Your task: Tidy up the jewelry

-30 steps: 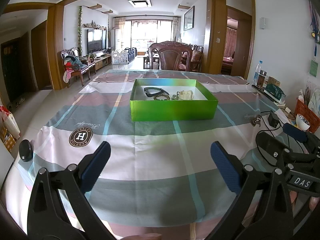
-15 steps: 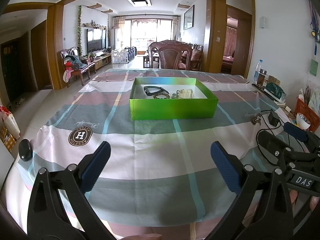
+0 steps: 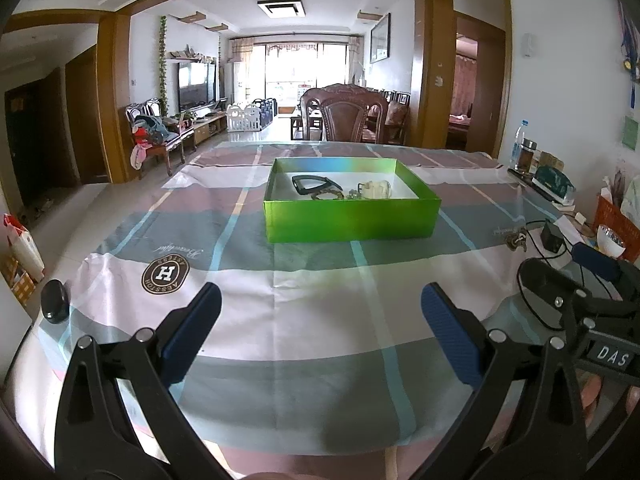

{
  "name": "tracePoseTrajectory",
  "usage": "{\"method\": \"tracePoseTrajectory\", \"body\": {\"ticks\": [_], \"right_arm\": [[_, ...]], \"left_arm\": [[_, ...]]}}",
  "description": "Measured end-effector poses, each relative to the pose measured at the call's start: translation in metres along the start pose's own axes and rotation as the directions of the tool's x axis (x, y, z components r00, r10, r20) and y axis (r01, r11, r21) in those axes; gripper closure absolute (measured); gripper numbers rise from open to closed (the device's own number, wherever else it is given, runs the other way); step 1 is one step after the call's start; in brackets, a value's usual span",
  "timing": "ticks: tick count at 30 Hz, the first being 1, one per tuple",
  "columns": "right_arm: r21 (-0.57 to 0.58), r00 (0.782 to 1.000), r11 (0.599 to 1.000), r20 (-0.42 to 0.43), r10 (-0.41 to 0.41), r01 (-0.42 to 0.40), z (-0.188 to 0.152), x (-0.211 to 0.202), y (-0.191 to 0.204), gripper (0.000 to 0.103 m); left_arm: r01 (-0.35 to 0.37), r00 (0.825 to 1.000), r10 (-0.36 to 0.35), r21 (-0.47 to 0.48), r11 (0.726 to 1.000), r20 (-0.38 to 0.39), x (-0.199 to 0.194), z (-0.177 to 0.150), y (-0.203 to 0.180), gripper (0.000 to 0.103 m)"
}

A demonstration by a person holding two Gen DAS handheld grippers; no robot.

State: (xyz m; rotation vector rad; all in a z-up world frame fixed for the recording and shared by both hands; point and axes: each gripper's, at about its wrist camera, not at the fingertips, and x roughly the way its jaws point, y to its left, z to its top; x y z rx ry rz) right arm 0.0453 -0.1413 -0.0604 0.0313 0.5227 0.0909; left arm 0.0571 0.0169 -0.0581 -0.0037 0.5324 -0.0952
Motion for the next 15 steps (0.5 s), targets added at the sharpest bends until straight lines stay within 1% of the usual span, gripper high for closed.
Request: {"method": "tracePoseTrajectory", "body": {"ticks": [8,10,11,15], "right_arm": [[-0.004,1.0,1.0,-0.005,-0.001,0.001,-0.005,0.0015,0.0019,0.003],[-0.003,1.0,1.0,-0.005,-0.001,0.001,-0.005,0.0016,0.0019,0.003],[-0.003,1.0,1.0,-0.004,-0.002,0.002,-0.0057,0.0016,0.0025,0.003],[-0.002,1.0,1.0,-0.005,-0.002,0.002,-0.0054,0.0025,0.0021,0.003]], "left_arm": [[0.007,1.0,-0.007,-0.002,1.0,0.004,-0.0012,0.0001,-0.0014,0.004],[-0.027,0.999,0.028,-0.019,0.999,0.021,-0.0032,-0.002,0.0002,0.004],[-0.033,0.999,0.034,-0.024,0.999,0.025,-0.0034,-0.0015,0.001,0.004],[-0.032,0.999,0.033,-0.033,0.999,0.025,-0.0031,-0.0004,0.0037,0.004]]}}
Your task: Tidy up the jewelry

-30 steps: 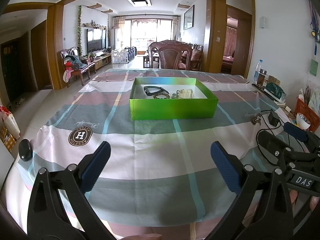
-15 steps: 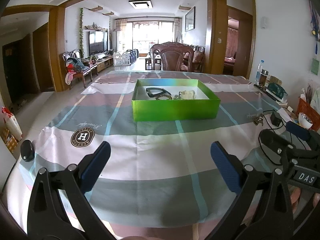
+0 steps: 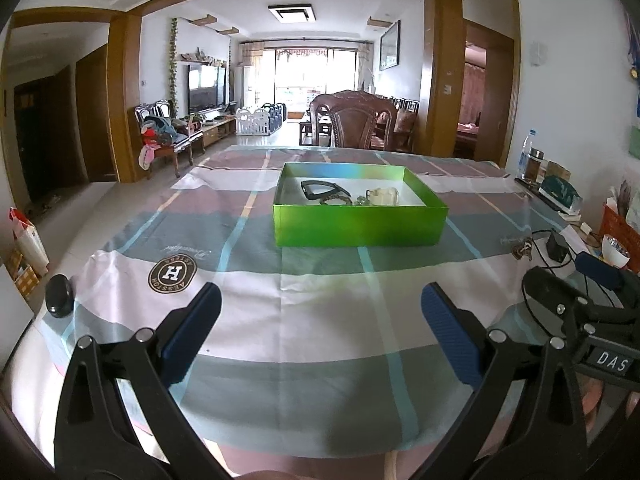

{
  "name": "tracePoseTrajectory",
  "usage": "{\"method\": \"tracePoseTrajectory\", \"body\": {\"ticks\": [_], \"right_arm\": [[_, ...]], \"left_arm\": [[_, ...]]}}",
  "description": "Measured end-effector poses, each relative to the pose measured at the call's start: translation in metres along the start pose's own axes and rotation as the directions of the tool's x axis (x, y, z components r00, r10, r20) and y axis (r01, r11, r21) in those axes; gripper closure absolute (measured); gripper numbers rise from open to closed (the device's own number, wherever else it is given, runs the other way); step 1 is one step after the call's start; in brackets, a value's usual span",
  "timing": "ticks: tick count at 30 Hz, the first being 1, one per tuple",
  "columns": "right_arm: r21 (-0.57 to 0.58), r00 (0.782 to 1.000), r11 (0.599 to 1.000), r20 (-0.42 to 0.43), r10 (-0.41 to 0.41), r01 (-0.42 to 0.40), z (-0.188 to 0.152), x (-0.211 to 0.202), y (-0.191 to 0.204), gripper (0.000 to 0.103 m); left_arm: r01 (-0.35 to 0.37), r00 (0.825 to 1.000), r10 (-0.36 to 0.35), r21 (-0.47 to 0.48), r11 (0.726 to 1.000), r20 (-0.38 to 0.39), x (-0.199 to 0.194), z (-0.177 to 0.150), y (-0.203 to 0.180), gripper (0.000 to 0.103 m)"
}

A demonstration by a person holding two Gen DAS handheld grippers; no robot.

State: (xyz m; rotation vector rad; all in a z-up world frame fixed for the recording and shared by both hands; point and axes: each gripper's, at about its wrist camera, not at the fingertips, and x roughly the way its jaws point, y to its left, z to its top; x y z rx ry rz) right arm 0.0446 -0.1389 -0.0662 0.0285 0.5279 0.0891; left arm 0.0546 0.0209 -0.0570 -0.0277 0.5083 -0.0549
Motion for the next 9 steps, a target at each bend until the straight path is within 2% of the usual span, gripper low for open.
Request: {"method": "tracePoseTrajectory", "body": {"ticks": [4,9], "right_arm": [[0.0,1.0,1.0,0.0,0.001,-0.001,-0.0005,-0.0002,0.0006,0.003],[0.0,1.0,1.0,0.0,0.001,-0.001,-0.0002,-0.0002,0.0004,0.003]], "left_arm": [[0.015,1.0,-0.015,-0.011,1.0,-0.017,0.0006,0.0024,0.001,0.004],[0.011,1.0,-0.011,0.02,1.0,-0.018,0.0002,0.0024,-0.0035,0.004]]}}
